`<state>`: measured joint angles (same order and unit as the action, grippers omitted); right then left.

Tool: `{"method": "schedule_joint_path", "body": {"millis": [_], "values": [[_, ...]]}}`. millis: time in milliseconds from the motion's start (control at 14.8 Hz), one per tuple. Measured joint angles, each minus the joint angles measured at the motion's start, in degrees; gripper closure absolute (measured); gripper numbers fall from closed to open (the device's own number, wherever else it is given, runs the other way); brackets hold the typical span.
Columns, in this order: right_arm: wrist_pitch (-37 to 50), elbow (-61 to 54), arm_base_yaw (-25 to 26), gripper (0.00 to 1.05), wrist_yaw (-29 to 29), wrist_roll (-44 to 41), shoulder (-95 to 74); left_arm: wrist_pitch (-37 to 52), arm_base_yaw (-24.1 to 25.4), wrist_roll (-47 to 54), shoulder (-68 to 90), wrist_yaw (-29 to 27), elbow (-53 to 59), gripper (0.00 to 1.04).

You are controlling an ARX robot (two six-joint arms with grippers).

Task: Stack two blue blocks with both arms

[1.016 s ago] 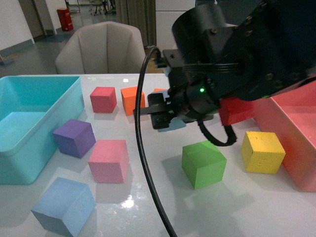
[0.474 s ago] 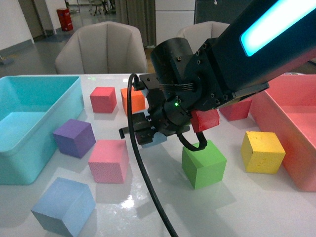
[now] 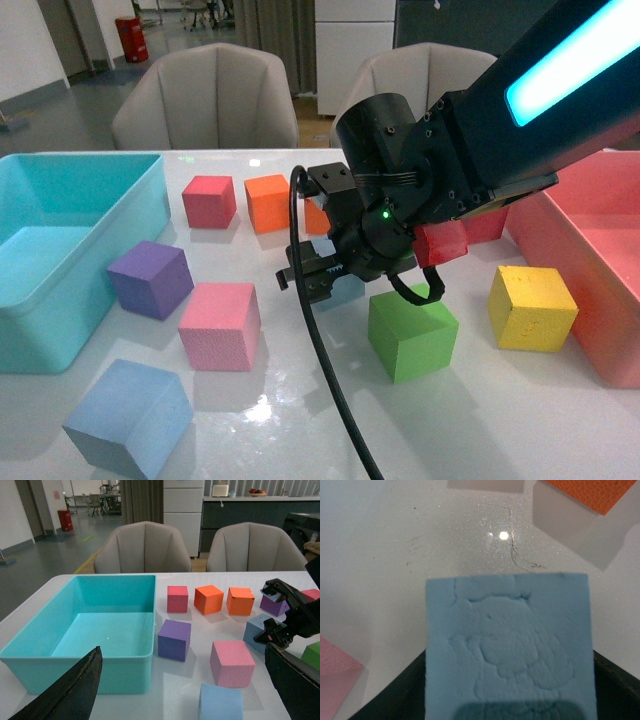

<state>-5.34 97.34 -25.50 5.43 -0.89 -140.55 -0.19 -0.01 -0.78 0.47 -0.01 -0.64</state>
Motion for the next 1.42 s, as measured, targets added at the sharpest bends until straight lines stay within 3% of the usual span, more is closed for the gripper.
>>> {"method": "schedule_joint_path", "body": {"millis": [135, 677, 948, 1151, 1355, 1422], "values": [[0.2, 0.1, 0.0, 0.07, 0.0, -0.1, 0.0, 0.0, 0.0, 0.0, 0.0, 0.0, 0.0, 0.07], [5.3, -7.1, 0.5, 0.06, 0.3, 1.6, 11.7, 0.0, 0.0, 0.0, 0.0, 0.0, 0.0, 0.07], [22.3, -27.5, 1.1, 0.06, -6.4, 4.1, 28.9, 0.0, 0.0, 0.0, 0.0, 0.0, 0.0, 0.07], [34.2, -49.0, -0.1, 0.06, -12.7, 3.9, 48.0, 0.0, 0.0, 0.0, 0.0, 0.0, 0.0, 0.07], [37.3, -62.9, 1.0, 0.07, -18.0, 4.3, 60.8, 0.0, 0.0, 0.0, 0.0, 0.0, 0.0, 0.07], [47.2, -68.3, 1.6, 0.17, -24.0, 3.3, 63.9, 0.0, 0.0, 0.0, 0.0, 0.0, 0.0, 0.07]]}}
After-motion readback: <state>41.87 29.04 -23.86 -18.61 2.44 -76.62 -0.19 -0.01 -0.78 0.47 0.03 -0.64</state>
